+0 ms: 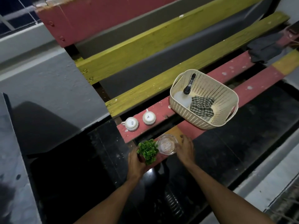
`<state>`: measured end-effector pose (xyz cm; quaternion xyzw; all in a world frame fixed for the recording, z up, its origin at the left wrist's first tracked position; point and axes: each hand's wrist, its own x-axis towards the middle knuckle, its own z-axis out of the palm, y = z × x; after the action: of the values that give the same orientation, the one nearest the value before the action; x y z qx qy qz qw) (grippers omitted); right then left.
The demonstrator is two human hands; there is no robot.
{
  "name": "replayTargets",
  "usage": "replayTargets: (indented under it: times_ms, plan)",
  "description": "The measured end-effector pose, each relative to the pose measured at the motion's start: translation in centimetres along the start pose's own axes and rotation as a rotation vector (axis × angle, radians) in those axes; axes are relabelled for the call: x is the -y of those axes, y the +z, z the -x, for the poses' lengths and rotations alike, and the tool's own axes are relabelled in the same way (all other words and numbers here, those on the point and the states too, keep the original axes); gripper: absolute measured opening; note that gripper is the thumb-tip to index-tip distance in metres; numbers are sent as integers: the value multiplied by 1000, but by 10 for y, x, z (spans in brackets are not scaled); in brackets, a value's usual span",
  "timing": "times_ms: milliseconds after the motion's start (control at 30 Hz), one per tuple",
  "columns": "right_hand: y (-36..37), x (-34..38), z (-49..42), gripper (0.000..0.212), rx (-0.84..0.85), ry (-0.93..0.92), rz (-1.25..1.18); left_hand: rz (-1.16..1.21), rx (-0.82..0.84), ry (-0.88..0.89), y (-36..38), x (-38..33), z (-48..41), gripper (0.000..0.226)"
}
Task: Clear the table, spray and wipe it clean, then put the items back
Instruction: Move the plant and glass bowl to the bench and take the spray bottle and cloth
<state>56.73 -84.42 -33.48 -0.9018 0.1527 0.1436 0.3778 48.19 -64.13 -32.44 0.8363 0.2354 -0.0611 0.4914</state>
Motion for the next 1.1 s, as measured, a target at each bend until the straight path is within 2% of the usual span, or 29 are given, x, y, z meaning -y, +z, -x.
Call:
replayTargets:
  times_ms: [67,167,300,367,467,700,800,867,1000,1100]
  plan:
    - [-14,9,15,48,-28,-10,22,-23,12,-12,-13,-2,11,50]
    - [-33,27,42,44,-58,-47,66,-39,53,-24,-37,-14,27,61]
    - [-62,66,79,35,-89,-107,70,-85,36,44,-67,-35,22,45]
    - [-74,85,88,34,-117,-124,59,-141,52,109,-72,-51,10,54]
    - [-93,107,89,31,-180,-133,10,-130,101,159,-85,-121,9,71]
    - [-138,112,12,42,-264,-126,-11,-76,285,302,-45,-223,-42,69]
    - [-153,100,-49,41,-281,-130,-4,-31,267,278,-6,-254,-86,77]
    - [-158,82,-89,40,-256,-133,31,-96,263,321,22,-262,-120,71]
    - [-153,39,-155,55,-44,-102,134,-244,279,399,65,-265,-175,80]
    - [-143,22,-186,75,130,-52,187,-525,238,484,82,-264,-200,64]
